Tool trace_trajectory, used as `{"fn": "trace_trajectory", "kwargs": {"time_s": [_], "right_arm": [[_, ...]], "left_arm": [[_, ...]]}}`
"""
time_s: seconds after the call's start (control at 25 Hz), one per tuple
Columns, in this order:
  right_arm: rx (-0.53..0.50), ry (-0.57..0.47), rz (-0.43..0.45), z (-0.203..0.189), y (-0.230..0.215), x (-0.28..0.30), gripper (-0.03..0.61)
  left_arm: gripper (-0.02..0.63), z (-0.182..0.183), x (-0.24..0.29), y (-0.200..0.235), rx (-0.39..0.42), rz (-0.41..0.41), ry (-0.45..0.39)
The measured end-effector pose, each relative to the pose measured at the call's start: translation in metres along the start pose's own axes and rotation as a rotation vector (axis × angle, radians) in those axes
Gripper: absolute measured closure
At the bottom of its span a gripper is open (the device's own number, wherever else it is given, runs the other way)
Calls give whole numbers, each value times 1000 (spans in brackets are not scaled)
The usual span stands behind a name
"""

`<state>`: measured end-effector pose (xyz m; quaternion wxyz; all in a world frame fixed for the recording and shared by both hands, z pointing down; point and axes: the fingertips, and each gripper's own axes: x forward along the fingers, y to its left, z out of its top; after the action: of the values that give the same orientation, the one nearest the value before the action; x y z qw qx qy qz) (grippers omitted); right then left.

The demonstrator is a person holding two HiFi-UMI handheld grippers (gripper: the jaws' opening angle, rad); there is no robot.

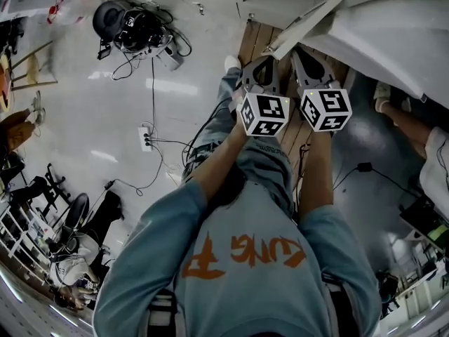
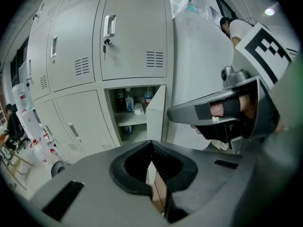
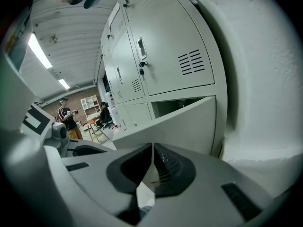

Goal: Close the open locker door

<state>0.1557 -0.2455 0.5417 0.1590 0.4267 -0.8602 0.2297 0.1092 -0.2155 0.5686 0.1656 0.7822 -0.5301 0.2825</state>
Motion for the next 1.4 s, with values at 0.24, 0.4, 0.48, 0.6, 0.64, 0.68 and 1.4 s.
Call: {"fn": "trace_trajectory", "kwargs": {"time_s": [0.24, 0.4, 0.48, 0.6, 0.64, 0.68, 1.4], "right_arm": [[5, 0, -3, 7, 0, 14, 541], [7, 7, 2, 10, 3, 21, 541], [4, 10, 9, 13, 5, 25, 541], [1, 16, 18, 16, 6, 32, 541], [1, 19, 19, 17, 7, 34, 541], [2, 21, 21, 18, 7, 37, 541], [50, 36, 36, 47, 7, 82, 541]], "left_arm": [[592, -3, 8, 13, -5, -5, 16], [592, -1, 10, 24, -14, -1, 12], [592, 1, 12, 31, -12, 4, 9], [592, 3, 15, 40, 4, 5, 4], [592, 3, 16, 43, 14, 4, 3], [592, 4, 17, 47, 26, 3, 1], [592, 28, 47, 105, 160, 13, -40]]}}
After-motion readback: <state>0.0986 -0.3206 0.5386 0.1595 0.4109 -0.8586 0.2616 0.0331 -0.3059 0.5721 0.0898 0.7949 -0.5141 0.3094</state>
